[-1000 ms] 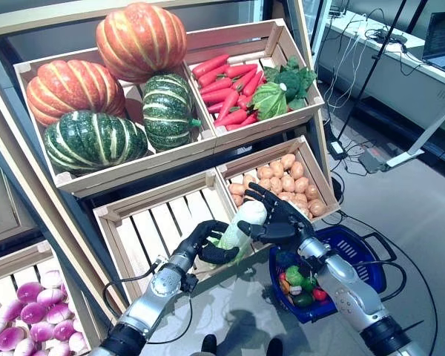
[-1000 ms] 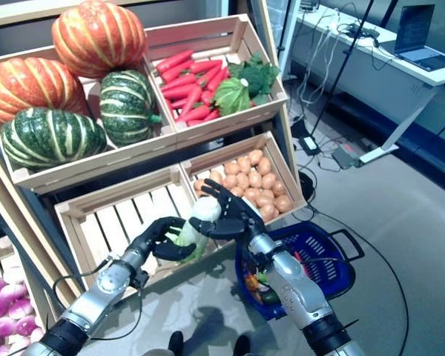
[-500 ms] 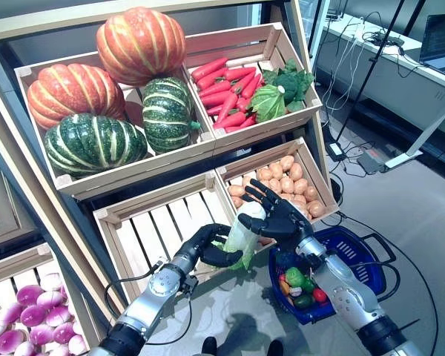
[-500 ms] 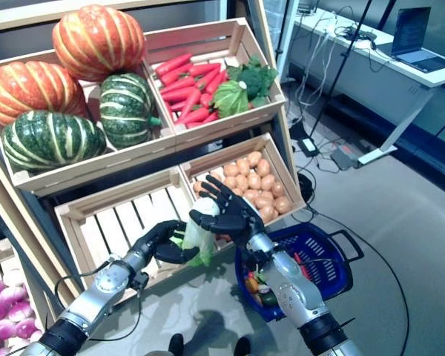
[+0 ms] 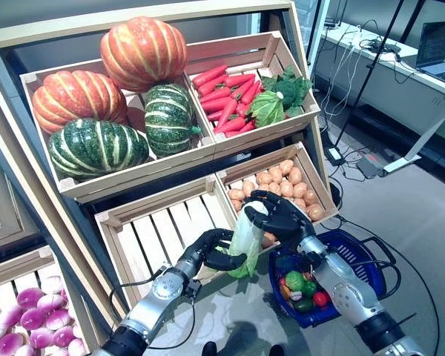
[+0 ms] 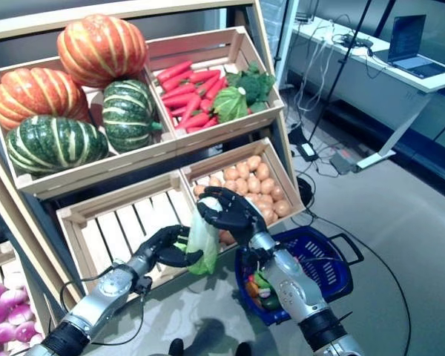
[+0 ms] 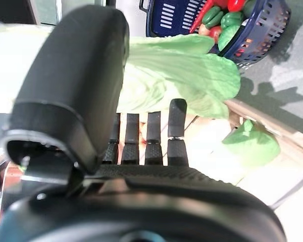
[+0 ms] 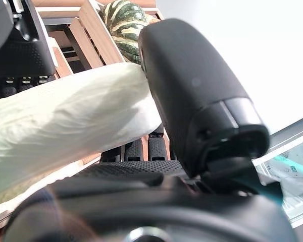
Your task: Put vegetables into the basket
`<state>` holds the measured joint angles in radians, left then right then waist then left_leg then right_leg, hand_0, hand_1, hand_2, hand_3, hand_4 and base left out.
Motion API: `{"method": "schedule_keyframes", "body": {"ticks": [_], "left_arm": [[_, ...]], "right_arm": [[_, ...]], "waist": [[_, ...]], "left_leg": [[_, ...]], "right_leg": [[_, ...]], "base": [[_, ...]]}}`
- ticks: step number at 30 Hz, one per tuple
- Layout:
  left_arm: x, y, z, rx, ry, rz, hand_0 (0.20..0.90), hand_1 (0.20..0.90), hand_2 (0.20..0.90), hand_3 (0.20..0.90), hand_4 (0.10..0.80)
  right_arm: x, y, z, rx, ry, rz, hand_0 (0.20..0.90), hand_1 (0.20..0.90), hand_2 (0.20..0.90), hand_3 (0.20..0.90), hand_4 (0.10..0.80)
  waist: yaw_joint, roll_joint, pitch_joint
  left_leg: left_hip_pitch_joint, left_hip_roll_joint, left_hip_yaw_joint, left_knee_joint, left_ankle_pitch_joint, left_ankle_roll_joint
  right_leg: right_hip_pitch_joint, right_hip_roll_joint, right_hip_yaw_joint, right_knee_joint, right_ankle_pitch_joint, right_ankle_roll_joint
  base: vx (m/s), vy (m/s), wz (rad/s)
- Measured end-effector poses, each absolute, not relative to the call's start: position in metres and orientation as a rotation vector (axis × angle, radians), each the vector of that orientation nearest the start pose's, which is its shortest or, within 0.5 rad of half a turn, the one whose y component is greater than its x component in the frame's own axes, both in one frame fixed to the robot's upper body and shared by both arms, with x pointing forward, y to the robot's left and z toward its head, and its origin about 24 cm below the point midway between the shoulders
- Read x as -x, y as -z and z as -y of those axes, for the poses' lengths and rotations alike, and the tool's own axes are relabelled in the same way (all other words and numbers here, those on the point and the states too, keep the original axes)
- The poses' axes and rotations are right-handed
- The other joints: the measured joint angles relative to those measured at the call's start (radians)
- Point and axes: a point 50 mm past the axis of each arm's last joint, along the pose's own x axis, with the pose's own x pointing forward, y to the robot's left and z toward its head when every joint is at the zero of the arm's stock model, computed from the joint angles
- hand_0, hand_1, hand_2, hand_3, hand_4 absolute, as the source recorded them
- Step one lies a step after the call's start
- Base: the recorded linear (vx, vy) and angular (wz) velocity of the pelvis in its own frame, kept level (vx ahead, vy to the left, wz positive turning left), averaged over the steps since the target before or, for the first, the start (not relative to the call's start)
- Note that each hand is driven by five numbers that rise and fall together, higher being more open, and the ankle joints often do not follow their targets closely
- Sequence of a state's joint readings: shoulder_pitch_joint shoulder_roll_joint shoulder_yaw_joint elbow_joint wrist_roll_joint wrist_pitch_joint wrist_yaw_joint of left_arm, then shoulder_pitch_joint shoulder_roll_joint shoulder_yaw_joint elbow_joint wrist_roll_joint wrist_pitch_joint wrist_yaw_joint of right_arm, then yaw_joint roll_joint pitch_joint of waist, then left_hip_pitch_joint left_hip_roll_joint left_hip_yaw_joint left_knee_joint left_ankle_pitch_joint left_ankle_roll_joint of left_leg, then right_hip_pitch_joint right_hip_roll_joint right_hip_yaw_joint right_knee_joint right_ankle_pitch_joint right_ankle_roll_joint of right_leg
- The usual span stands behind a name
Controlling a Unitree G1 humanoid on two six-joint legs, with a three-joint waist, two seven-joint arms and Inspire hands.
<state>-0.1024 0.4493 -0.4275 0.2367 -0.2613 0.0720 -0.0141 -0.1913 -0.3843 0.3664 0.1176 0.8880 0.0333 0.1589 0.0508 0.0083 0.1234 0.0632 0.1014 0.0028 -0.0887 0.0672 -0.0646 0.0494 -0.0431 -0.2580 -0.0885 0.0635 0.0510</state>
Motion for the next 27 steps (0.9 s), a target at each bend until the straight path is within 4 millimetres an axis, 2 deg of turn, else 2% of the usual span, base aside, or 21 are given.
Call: {"method": "schedule_keyframes", "body": {"ticks": [22,23,24,27], "left_arm": [[-0.2431,0.017,-0.1608,-0.27,0.341,-0.36,0.3,0.3,0.3,0.3,0.4],[-0.2429,0.0168,-0.1604,-0.269,0.343,-0.36,0.465,0.465,0.465,0.465,0.51],[-0.2425,0.0166,-0.1596,-0.267,0.345,-0.36,0.9,0.9,0.9,0.9,0.8],[-0.2424,0.0168,-0.1596,-0.267,0.342,-0.362,0.9,0.9,0.9,0.9,0.8]], "right_arm": [[-0.2746,-0.0444,0.127,-0.428,-0.489,-0.175,0.3,0.3,0.3,0.3,0.4],[-0.2748,-0.0447,0.1274,-0.427,-0.489,-0.174,0.3,0.3,0.3,0.3,0.4],[-0.275,-0.0451,0.1276,-0.427,-0.488,-0.173,0.3,0.3,0.3,0.3,0.4],[-0.2753,-0.0456,0.1277,-0.427,-0.488,-0.17,0.3,0.3,0.3,0.3,0.4]], "waist": [[0.0,0.0,-0.001],[0.0,0.0,-0.001],[0.0,0.0,-0.001],[-0.002,0.0,-0.001]], "left_leg": [[-0.001,0.0,0.001,0.0,-0.001,0.001],[-0.001,0.0,0.001,0.0,-0.001,0.001],[0.0,0.0,0.001,0.0,-0.001,0.001],[-0.001,0.0,0.001,0.0,0.0,0.001]], "right_leg": [[-0.001,0.0,0.002,0.0,0.0,0.0],[-0.001,0.0,0.002,0.0,0.0,0.0],[-0.001,0.0,0.002,0.0,0.0,0.0],[-0.002,0.0,0.002,0.0,0.0,0.0]], "base": [[0.003,0.0,0.0],[0.0,0.0,0.0],[0.0,0.0,0.0],[0.0,0.0,0.0]]}}
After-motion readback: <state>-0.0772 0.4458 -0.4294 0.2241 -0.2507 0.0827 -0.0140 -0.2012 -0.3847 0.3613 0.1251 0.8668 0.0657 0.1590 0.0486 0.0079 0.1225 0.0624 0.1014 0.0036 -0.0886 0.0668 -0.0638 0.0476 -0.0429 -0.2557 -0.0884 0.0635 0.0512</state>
